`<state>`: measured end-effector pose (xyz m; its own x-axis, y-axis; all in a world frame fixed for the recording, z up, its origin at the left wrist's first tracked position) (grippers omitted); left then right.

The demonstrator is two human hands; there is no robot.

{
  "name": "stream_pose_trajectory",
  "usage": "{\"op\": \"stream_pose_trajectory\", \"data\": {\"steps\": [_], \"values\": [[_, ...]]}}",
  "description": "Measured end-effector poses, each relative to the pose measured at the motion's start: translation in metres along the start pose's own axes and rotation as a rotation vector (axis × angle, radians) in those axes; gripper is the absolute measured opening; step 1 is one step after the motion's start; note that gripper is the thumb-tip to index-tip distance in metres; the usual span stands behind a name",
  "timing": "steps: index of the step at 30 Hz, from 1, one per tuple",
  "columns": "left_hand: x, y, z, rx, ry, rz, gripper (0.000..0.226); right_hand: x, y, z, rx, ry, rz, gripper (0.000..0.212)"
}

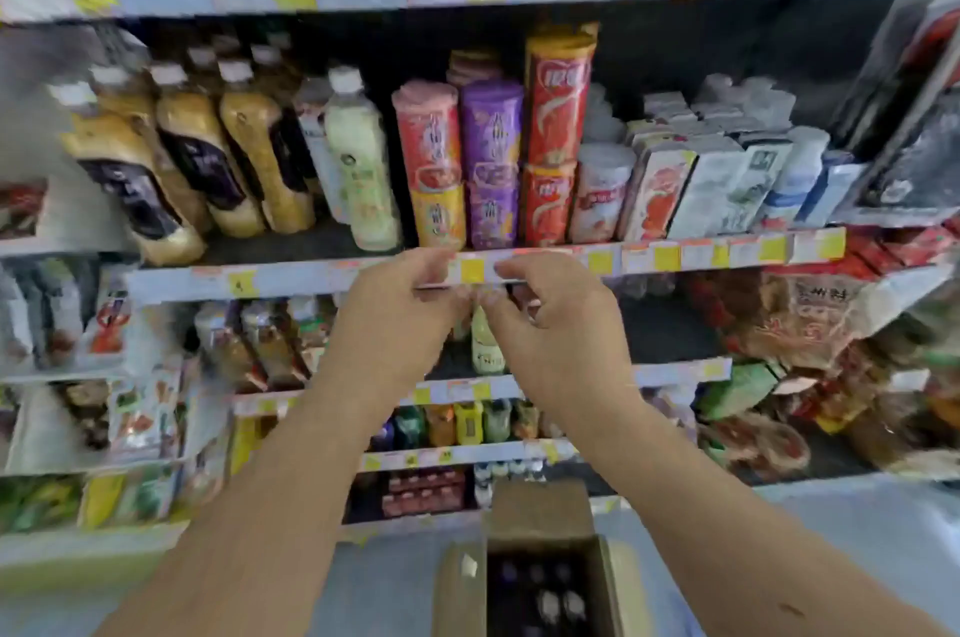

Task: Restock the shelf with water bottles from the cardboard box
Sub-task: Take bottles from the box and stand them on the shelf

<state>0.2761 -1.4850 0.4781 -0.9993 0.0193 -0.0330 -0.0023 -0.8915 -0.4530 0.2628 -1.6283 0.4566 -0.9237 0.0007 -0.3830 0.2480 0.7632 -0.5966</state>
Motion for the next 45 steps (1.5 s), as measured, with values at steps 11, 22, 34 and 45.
{"op": "stream_pose_trajectory", "data": {"steps": [11,22,34,45], "values": [[0.058,0.146,-0.218,-0.002,-0.308,-0.224,0.038,0.158,0.104,0.186,0.128,0.445,-0.271,0.027],[0.128,0.263,-0.458,-0.011,-0.637,-0.355,0.042,0.328,0.258,0.399,0.346,0.702,-0.760,0.029],[0.142,0.328,-0.571,0.231,-0.705,-0.187,0.036,0.408,0.418,0.516,0.455,0.432,-1.317,0.029],[0.153,0.320,-0.571,0.330,-0.706,-0.144,0.034,0.397,0.409,0.512,0.479,0.457,-1.201,0.026]]}}
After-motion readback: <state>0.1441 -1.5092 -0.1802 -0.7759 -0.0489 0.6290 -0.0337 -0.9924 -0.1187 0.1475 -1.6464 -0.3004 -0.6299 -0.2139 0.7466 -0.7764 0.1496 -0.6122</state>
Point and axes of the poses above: each hand's wrist, its own x-axis away from the middle knuckle, its own y-axis out of the palm, z = x × y, the point moved 1 cm from there along -x, towards the middle knuckle, and after that the axes turned 4 degrees about -z, right-handed, at the moved point
